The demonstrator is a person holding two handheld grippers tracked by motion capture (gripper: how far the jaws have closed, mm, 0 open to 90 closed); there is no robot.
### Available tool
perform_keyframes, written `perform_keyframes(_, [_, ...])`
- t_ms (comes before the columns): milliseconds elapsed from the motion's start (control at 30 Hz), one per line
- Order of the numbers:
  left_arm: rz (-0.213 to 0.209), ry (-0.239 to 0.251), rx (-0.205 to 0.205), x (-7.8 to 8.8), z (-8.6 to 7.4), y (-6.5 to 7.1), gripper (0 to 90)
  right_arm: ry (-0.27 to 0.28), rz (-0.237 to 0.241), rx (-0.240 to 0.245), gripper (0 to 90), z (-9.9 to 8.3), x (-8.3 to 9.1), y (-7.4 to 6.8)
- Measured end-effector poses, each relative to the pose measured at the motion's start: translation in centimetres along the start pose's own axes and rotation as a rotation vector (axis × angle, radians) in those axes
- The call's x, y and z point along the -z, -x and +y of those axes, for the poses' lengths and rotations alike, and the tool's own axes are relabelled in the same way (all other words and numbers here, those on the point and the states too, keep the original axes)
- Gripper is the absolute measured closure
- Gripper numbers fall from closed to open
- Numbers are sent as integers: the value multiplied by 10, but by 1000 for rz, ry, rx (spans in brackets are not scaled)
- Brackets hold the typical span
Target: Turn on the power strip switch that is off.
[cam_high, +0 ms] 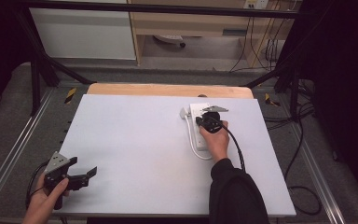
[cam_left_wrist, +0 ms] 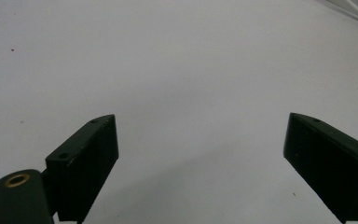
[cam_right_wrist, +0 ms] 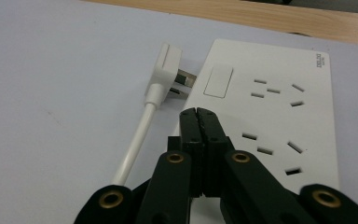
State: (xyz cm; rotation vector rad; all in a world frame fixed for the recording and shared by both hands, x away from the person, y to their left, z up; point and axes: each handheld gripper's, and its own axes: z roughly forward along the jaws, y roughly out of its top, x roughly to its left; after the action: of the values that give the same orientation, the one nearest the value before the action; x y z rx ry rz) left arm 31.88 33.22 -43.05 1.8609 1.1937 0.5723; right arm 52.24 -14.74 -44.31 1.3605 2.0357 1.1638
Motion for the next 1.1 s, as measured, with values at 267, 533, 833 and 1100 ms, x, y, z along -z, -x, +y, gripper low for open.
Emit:
perform_keyframes(267, [-1, -3, -2, 0, 0, 0, 102, 15, 3, -1, 900, 2, 3, -1])
perform_keyframes(533, [-1, -2, -1, 0, 0, 0, 102, 41, -4, -4, 867, 7, 9, 1])
perform_keyframes(833, [-2, -4, 0, 0, 0, 0, 102, 53, -11, -19, 736, 11, 14, 2])
perform_keyframes(1100, [0, -5, 0, 0, 0, 0, 100, 49, -17, -47, 500, 15, 21, 4])
